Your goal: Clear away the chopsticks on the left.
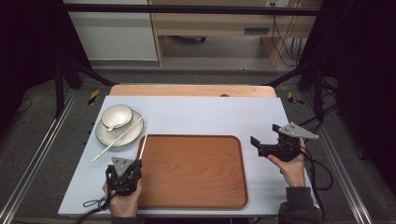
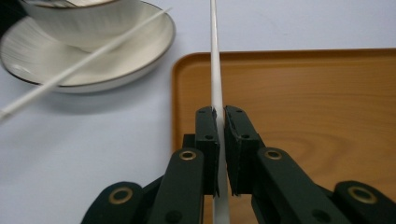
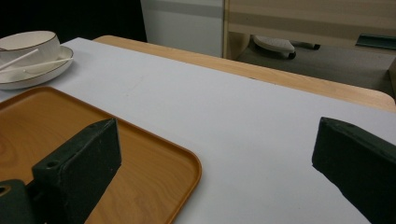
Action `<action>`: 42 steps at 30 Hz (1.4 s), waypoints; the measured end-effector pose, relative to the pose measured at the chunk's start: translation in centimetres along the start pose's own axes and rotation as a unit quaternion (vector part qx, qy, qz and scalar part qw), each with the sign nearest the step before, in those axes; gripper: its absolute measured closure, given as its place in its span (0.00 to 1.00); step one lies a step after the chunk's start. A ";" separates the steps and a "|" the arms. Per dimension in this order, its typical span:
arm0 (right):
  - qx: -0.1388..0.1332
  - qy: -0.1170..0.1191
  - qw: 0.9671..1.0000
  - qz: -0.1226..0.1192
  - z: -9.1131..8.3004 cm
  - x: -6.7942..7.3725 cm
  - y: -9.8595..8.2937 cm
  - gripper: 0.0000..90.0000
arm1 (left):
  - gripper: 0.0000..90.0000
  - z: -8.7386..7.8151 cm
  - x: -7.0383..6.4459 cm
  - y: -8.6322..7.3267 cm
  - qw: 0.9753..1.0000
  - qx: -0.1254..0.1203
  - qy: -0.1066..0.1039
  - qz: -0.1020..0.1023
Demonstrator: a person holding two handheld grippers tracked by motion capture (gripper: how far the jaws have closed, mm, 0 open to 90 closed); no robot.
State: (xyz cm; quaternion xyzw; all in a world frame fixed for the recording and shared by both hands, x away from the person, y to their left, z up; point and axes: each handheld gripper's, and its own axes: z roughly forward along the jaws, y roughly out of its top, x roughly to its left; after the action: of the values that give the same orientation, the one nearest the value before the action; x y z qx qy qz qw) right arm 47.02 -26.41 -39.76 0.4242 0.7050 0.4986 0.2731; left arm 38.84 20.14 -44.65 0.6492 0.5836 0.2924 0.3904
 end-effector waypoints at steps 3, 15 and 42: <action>-0.001 -0.001 1.000 0.001 -0.1 0.0 0.0 0.02 | 0.94 0.8 -0.3 -1.2 0.999 0.026 0.024 0.005; 0.004 -0.002 1.000 0.002 0.0 0.0 -0.1 0.02 | 0.94 0.8 -0.8 -3.0 0.998 0.047 0.046 0.001; -0.001 0.001 1.000 0.003 -0.1 0.0 0.0 0.02 | 0.79 1.1 -0.8 -2.3 0.998 0.053 0.030 0.019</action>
State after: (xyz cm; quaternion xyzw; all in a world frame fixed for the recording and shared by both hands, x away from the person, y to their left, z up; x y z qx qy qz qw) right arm 46.95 -26.48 -39.70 0.4251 0.7039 0.5003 0.2711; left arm 38.41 19.16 -47.14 0.6710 0.5971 0.2881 0.3321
